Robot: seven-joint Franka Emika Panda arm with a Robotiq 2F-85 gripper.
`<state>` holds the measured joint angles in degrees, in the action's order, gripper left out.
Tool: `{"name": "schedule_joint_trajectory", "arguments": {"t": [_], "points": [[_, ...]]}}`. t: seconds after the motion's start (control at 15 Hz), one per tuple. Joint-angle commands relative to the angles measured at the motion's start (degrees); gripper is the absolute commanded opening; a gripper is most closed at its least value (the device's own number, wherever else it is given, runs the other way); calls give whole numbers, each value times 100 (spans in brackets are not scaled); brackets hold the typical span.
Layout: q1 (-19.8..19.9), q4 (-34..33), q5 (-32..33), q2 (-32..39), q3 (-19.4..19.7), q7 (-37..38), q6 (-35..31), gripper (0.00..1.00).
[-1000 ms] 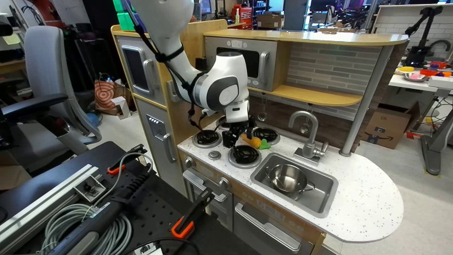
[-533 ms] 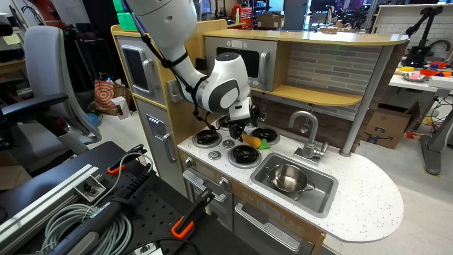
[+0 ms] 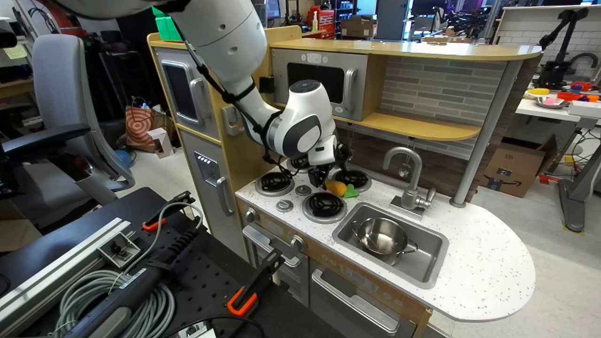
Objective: Put the carrot plush toy in the pot
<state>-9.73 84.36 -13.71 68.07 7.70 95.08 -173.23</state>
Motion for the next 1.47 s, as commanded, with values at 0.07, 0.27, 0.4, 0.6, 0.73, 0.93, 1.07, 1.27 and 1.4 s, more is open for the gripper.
{"name": "schedule_joint_trajectory", "arguments": {"t": [0.07,0.27,0.4,0.6,0.73,0.93,1.07,1.27,1.4], "points": [[-167,-521,-202,451,151,200,-77,100],[-172,-615,-186,530,138,230,-69,66],[-157,-662,-194,553,122,257,-38,49],[-128,-687,-195,553,94,287,-26,27],[-76,-646,-199,494,23,260,-14,12],[80,-437,-198,261,-161,117,-11,0],[302,-81,-207,-104,-373,-60,-60,3],[603,403,-328,-707,-380,-164,-79,2],[712,521,-488,-840,-182,-104,75,2]]}}
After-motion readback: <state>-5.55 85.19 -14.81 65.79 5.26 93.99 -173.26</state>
